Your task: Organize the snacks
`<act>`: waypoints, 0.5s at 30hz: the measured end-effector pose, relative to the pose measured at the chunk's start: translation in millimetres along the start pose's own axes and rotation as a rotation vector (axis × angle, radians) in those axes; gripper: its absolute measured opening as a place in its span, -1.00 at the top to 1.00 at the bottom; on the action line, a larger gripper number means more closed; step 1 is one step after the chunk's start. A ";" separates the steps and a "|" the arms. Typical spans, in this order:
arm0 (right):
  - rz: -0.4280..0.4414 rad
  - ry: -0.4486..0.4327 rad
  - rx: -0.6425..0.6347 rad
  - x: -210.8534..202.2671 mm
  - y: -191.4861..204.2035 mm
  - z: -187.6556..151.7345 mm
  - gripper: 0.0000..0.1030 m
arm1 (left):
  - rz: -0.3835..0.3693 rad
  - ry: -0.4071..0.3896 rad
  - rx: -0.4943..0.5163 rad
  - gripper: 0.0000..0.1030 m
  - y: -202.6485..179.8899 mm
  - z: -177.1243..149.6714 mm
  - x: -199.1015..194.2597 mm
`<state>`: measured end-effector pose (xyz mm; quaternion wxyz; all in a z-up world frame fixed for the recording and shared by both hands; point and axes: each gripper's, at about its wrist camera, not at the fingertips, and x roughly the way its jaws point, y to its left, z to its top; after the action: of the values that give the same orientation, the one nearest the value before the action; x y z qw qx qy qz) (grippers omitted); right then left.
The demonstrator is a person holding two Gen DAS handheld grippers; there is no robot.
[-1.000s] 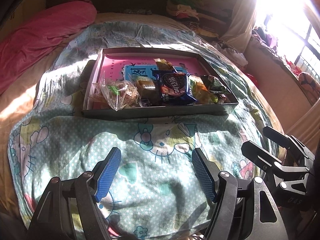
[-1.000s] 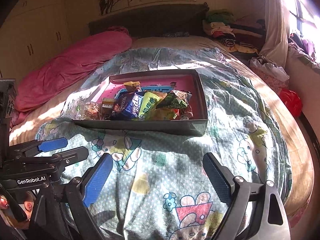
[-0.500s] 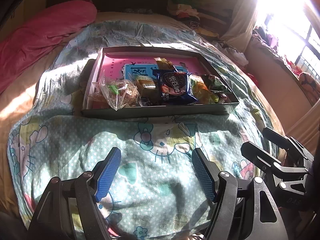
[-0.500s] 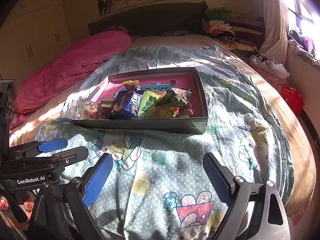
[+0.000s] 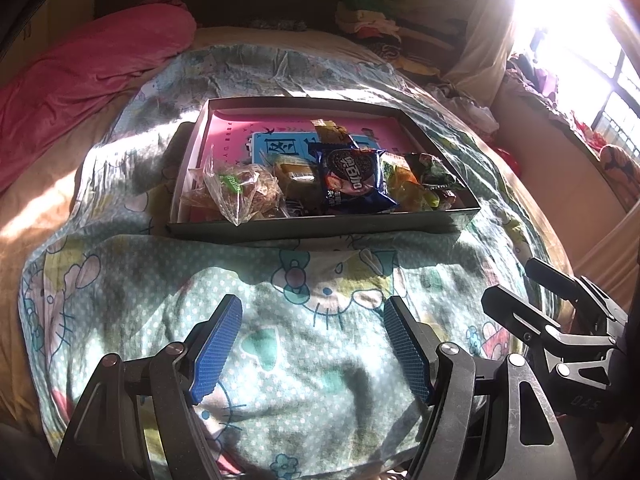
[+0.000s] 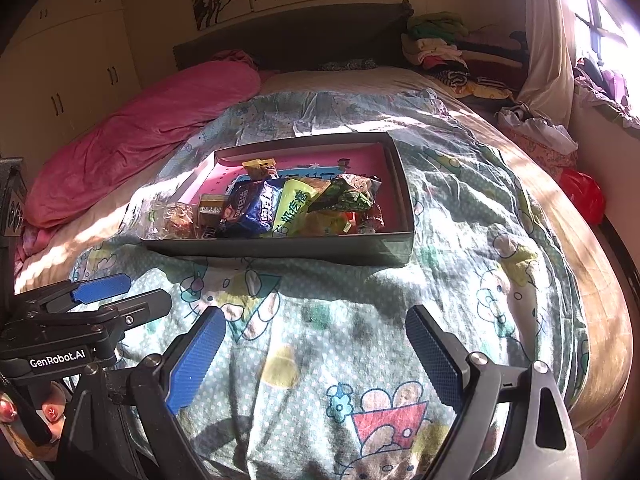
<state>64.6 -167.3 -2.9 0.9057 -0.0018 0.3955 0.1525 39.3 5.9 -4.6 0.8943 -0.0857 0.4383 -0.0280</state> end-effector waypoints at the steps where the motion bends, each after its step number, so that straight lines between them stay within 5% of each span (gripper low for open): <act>1: -0.001 0.000 0.001 0.1 -0.2 0.1 -0.78 | 0.001 -0.001 0.001 -0.46 0.1 0.2 -0.3; 15: -0.001 0.000 0.003 0.4 -0.7 -0.1 -0.78 | 0.016 -0.018 0.007 -0.46 0.0 2.1 -3.1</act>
<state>64.9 -167.8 -3.4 0.9059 -0.0007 0.3956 0.1513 39.1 6.6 -0.9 0.8988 -0.0793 0.4305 -0.0216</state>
